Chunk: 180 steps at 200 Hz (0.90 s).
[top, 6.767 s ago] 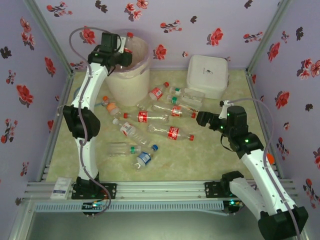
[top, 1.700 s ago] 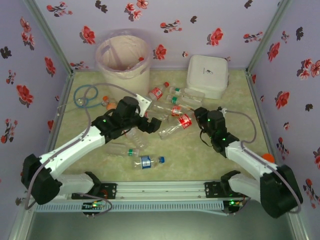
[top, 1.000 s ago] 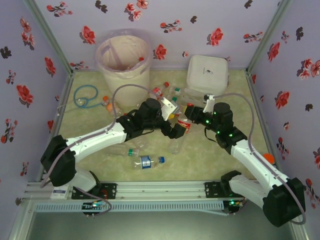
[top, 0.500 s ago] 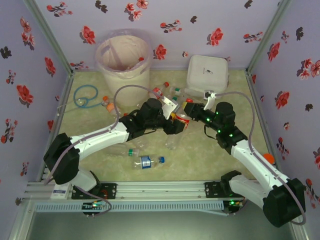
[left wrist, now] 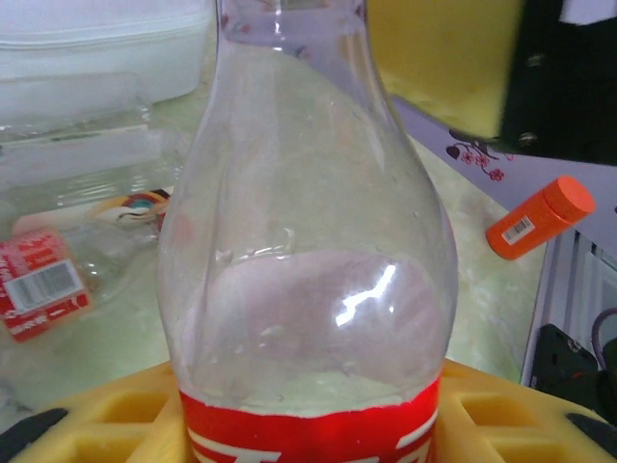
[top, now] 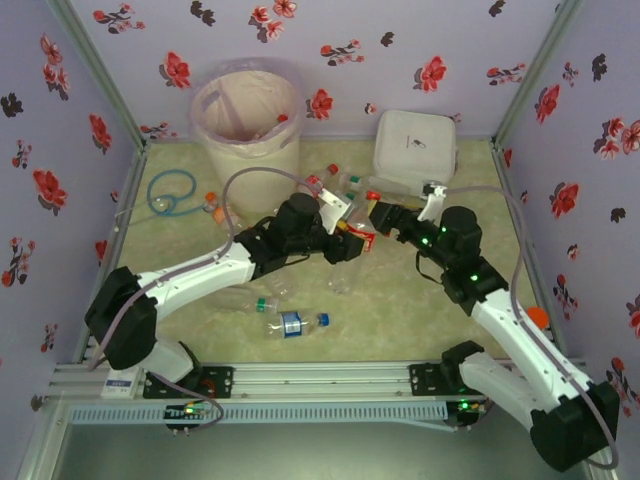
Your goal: Put the plastic bottles in the bin
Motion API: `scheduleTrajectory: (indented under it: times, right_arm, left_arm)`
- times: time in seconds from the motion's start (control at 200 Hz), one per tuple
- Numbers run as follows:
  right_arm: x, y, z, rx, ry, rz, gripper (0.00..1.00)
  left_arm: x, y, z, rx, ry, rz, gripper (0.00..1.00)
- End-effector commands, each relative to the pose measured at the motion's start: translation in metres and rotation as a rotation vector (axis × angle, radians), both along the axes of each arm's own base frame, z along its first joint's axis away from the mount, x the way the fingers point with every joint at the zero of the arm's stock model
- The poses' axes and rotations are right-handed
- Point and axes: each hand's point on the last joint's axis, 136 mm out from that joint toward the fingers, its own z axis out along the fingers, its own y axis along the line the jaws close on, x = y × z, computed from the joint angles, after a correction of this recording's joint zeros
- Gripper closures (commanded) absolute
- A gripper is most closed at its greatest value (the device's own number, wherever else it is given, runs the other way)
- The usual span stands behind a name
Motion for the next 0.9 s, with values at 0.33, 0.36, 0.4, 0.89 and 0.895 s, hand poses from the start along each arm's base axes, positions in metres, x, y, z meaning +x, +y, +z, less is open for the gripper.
scheduleTrajectory:
  times: [0.33,0.36,0.4,0.89,0.895]
  right_arm:
    - [-0.004,-0.033,0.004,-0.033,-0.015,-0.166,0.03]
    - [-0.004,-0.034,0.003,-0.03,-0.009,-0.169,0.03]
    - [-0.005,-0.034,0.002,-0.027,-0.002,-0.167,0.03]
    - [-0.029,-0.041,-0.011,-0.061,0.08,-0.147,0.04]
    - [-0.029,-0.041,-0.011,-0.061,0.08,-0.147,0.04]
  left_arm:
    - [0.051,0.057,0.175,-0.139,-0.32,0.148,0.98]
    - [0.056,0.063,0.187,-0.149,-0.341,0.166,1.0]
    - [0.064,0.072,0.206,-0.163,-0.379,0.2,1.0]
    - [0.2,0.212,0.323,-0.278,-0.67,0.709,1.0]
    - [0.202,0.213,0.323,-0.278,-0.669,0.714,1.0]
